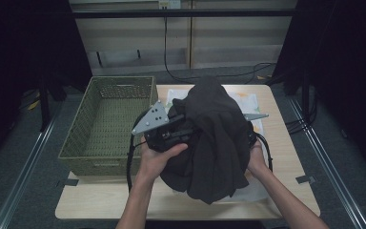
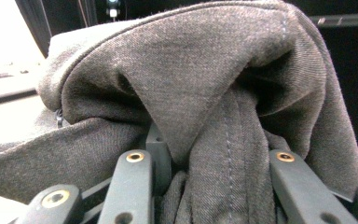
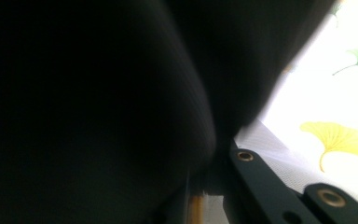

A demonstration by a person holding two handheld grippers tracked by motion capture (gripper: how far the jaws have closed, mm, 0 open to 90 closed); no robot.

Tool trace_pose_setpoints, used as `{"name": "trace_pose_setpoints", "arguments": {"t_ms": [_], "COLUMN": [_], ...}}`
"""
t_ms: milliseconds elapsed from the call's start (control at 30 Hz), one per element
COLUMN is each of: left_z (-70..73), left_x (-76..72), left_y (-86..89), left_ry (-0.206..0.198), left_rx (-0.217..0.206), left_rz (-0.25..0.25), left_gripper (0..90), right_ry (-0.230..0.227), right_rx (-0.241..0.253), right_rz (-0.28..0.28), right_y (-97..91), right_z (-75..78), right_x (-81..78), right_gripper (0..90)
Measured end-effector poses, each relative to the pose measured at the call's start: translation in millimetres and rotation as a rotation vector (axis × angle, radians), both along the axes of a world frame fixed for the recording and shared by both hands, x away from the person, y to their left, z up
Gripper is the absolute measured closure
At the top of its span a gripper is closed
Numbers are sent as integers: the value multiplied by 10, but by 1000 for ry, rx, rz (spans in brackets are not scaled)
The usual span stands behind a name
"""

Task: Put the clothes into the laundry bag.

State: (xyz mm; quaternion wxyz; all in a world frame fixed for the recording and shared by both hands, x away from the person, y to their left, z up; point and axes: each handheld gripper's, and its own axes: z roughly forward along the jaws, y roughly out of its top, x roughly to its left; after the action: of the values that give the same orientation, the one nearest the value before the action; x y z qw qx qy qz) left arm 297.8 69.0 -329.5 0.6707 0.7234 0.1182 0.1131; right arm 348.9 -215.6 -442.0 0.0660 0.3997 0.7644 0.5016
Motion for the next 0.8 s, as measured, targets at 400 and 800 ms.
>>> {"name": "trace_pose_setpoints", "arguments": {"t_ms": [400,800], "left_z": [-615,-1142], "left_x": [93,14], "left_y": [-101,-156], "left_ry": [98,133], "left_rx": [129,291], "left_rz": [4,12], "left_gripper": [655,661], "right_ry": [23,38], "right_rx": [7,-29], "right_rz": [-7,-18], "right_y": [-12,-17], "right_z": [-51,-98], "right_x": [14,23], "right_gripper": [895,895]}}
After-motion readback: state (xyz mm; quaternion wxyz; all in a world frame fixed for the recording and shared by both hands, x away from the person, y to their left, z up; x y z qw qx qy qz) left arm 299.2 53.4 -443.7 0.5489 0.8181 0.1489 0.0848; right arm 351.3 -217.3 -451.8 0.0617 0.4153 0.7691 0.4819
